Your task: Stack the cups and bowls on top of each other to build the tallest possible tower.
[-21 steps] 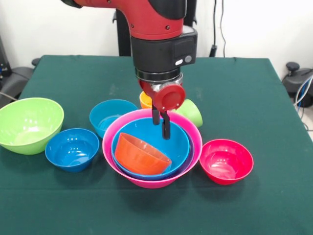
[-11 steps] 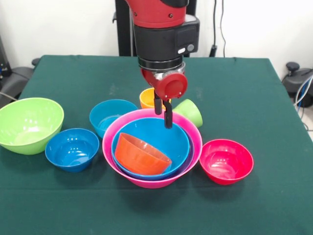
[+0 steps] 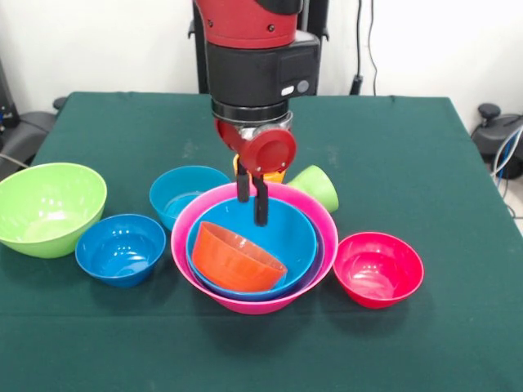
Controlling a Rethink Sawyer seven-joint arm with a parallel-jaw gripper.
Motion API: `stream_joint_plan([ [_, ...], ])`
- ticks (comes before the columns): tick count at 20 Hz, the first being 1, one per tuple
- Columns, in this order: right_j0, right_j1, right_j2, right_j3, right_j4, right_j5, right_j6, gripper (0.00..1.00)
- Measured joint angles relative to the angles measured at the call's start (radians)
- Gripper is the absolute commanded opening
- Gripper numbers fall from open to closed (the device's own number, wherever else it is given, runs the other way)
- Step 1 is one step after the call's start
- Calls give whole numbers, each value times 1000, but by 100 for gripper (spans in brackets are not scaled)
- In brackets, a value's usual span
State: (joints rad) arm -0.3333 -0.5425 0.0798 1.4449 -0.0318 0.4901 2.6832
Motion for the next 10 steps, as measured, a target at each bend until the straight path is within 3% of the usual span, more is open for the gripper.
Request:
stream_joint_plan([
  [10,1,36,-7,-82,-55,-11,0,100],
])
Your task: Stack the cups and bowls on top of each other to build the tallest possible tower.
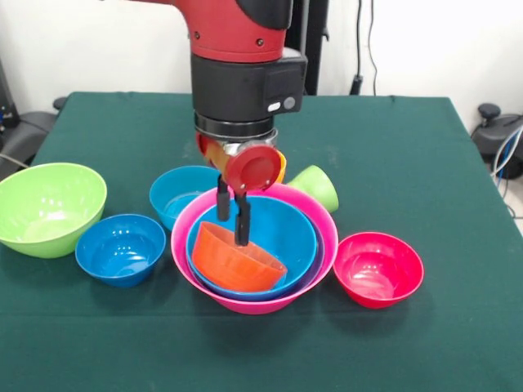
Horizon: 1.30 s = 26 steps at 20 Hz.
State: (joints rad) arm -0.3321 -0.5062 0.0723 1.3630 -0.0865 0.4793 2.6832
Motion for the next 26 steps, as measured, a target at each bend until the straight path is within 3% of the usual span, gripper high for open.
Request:
stream_joint_plan([
  [6,-1,22,2,-57,-48,-3,-1,100],
  [11,-40,-9,49,-60,-110,16,-50,100],
  [18,-123,-98,147,-40,-165,72,-235,100],
  [26,-261,-201,339,34,-228,74,-583,100],
])
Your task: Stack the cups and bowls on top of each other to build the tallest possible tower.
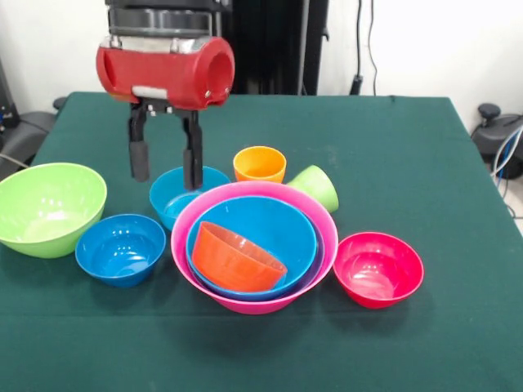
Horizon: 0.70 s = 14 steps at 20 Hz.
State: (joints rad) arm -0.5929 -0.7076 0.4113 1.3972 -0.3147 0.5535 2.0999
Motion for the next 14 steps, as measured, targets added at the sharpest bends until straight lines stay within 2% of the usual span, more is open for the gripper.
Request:
stream_joint_plan([
  [8,-112,3,190,66,-52,-1,-230,100],
  [14,-125,21,257,108,-90,-24,-260,100],
])
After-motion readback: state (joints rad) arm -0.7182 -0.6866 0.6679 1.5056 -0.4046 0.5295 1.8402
